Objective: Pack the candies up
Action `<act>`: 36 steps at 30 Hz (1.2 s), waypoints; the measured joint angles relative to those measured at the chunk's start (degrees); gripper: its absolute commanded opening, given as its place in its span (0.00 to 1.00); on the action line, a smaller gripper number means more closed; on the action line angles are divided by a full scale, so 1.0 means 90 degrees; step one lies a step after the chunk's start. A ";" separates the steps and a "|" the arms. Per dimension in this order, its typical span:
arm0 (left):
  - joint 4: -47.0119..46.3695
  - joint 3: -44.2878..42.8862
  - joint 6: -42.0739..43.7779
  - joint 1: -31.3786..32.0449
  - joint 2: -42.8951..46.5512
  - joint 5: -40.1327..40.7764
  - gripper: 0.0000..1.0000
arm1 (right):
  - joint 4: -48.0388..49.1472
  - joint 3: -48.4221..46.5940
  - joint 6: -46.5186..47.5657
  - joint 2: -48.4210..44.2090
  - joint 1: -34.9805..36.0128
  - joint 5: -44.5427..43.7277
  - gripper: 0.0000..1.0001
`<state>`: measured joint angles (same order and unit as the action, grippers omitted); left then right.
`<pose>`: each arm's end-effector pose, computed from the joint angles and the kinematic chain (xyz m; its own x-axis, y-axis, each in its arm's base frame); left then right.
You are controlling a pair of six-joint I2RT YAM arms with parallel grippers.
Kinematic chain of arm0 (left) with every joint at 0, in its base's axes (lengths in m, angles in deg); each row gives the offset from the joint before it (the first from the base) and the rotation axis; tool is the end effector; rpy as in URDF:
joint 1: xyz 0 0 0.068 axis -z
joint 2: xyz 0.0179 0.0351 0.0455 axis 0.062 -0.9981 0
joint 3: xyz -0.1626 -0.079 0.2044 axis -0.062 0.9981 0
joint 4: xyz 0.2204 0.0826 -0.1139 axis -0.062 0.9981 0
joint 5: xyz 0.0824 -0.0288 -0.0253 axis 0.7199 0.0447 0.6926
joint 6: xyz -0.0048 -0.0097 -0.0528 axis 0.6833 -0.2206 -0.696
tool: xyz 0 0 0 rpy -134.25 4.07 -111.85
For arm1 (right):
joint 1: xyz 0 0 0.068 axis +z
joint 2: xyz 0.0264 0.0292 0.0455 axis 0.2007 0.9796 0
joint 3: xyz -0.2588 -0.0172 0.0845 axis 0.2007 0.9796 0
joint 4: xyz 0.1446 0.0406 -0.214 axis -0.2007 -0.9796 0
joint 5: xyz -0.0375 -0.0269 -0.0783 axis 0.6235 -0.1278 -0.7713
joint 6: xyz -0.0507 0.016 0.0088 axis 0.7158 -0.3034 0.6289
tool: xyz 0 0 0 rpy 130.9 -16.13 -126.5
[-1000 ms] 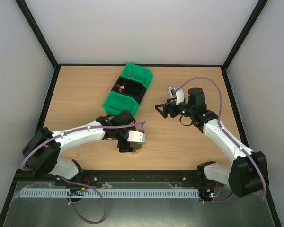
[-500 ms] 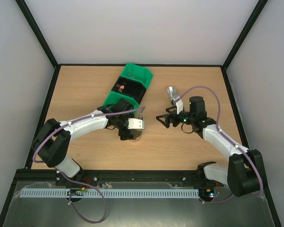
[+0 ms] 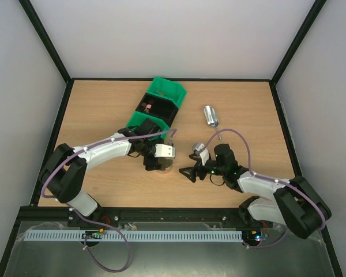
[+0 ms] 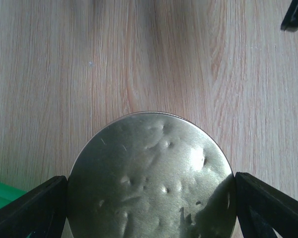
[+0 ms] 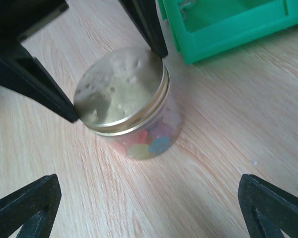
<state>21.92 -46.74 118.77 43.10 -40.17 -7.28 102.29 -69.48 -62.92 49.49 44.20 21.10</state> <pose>0.2318 -0.2090 0.1962 0.1182 0.8166 -0.5649 0.9883 -0.0417 0.1466 0.1757 0.1336 0.1703 -0.2792 -0.1593 -0.9469 -0.8613 0.4775 0.1736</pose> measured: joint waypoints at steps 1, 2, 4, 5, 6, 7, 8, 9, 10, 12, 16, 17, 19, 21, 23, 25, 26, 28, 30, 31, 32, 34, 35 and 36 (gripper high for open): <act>0.0000 0.0000 0.0002 0.0000 0.0000 -0.0002 0.78 | 0.0177 0.0129 0.0012 0.0032 0.0068 -0.0080 0.99; 0.0000 0.0000 0.0002 0.0000 0.0000 -0.0002 0.79 | 0.0328 0.0233 0.0034 0.0087 0.0126 -0.0141 0.98; -0.0002 -0.0002 -0.0007 0.0000 -0.0002 -0.0005 0.81 | 0.0636 0.0379 0.0078 0.0255 0.0219 -0.0262 0.99; 0.0002 -0.0010 -0.0022 0.0000 -0.0002 -0.0002 0.81 | 0.0784 0.0418 0.0092 0.0367 0.0262 -0.0316 0.98; 0.0002 -0.0010 -0.0029 0.0000 -0.0005 -0.0002 0.80 | 0.0923 0.0442 0.0104 0.0478 0.0296 -0.0362 0.98; 0.0002 -0.0012 -0.0036 0.0000 -0.0005 -0.0002 0.79 | 0.1081 0.0457 0.0124 0.0629 0.0333 -0.0403 0.99; 0.0005 -0.0015 -0.0044 0.0000 -0.0005 -0.0002 0.78 | 0.1258 0.0459 0.0141 0.0787 0.0352 -0.0435 0.99; 0.0007 -0.0017 -0.0046 0.0000 -0.0007 -0.0005 0.77 | 0.1433 0.0464 0.0168 0.0947 0.0374 -0.0457 0.99; 0.0010 -0.0017 -0.0044 0.0000 -0.0007 -0.0005 0.77 | 0.1600 0.0466 0.0204 0.1093 0.0386 -0.0459 0.99; 0.0010 -0.0017 -0.0044 0.0000 -0.0007 -0.0012 0.76 | 0.1906 0.0474 0.0282 0.1362 0.0418 -0.0454 0.99; -0.0002 -0.0010 -0.0107 0.0039 -0.0007 -0.0034 0.75 | 0.2562 0.0593 0.0534 0.1780 0.0522 -0.0355 0.98; -0.0049 0.0015 -0.0153 0.0080 0.0000 -0.0049 0.75 | 0.2671 0.0634 0.0597 0.1838 0.0566 -0.0330 0.99; -0.0143 0.0070 -0.0189 0.0204 0.0017 -0.0063 0.75 | 0.2861 0.0690 0.0724 0.1948 0.0661 -0.0296 0.98; -0.0282 0.0151 -0.0243 0.0335 0.0044 -0.0100 0.75 | 0.3043 0.0712 0.0850 0.2098 0.0767 -0.0260 0.99; -0.0393 0.0219 -0.0270 0.0403 0.0056 -0.0146 0.77 | 0.3198 0.0716 0.0937 0.2251 0.0840 -0.0248 0.98; -0.0498 0.0255 -0.0296 0.0408 0.0056 -0.0197 0.80 | 0.3317 0.0716 0.0993 0.2370 0.0867 -0.0238 0.99; -0.0512 0.0255 -0.0301 0.0406 0.0056 -0.0211 0.81 | 0.3354 0.0716 0.1027 0.2424 0.0877 -0.0238 0.98; -0.0529 0.0257 -0.0313 0.0408 0.0053 -0.0219 0.84 | 0.3436 0.0716 0.1076 0.2509 0.0882 -0.0236 0.99; -0.0529 0.0255 -0.0316 0.0408 0.0053 -0.0223 0.87 | 0.3519 0.0716 0.1107 0.2579 0.0884 -0.0236 0.99; -0.0527 0.0253 -0.0316 0.0408 0.0053 -0.0223 0.88 | 0.3570 0.0716 0.1124 0.2620 0.0886 -0.0238 0.99; -0.0522 0.0248 -0.0316 0.0408 0.0053 -0.0221 0.89 | 0.3609 0.0714 0.1132 0.2659 0.0886 -0.0238 0.99; -0.0503 0.0238 -0.0321 0.0408 0.0053 -0.0219 0.93 | 0.3689 0.0712 0.1154 0.2759 0.0886 -0.0240 0.99; -0.0495 0.0231 -0.0316 0.0408 0.0053 -0.0219 0.96 | 0.3733 0.0704 0.1156 0.2812 0.0886 -0.0240 0.99; -0.0481 0.0223 -0.0325 0.0408 0.0053 -0.0216 0.99 | 0.3774 0.0692 0.1171 0.2861 0.0886 -0.0238 0.99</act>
<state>17.59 -44.73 115.84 46.78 -39.69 -9.23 136.26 -63.25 -52.38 75.24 52.18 18.96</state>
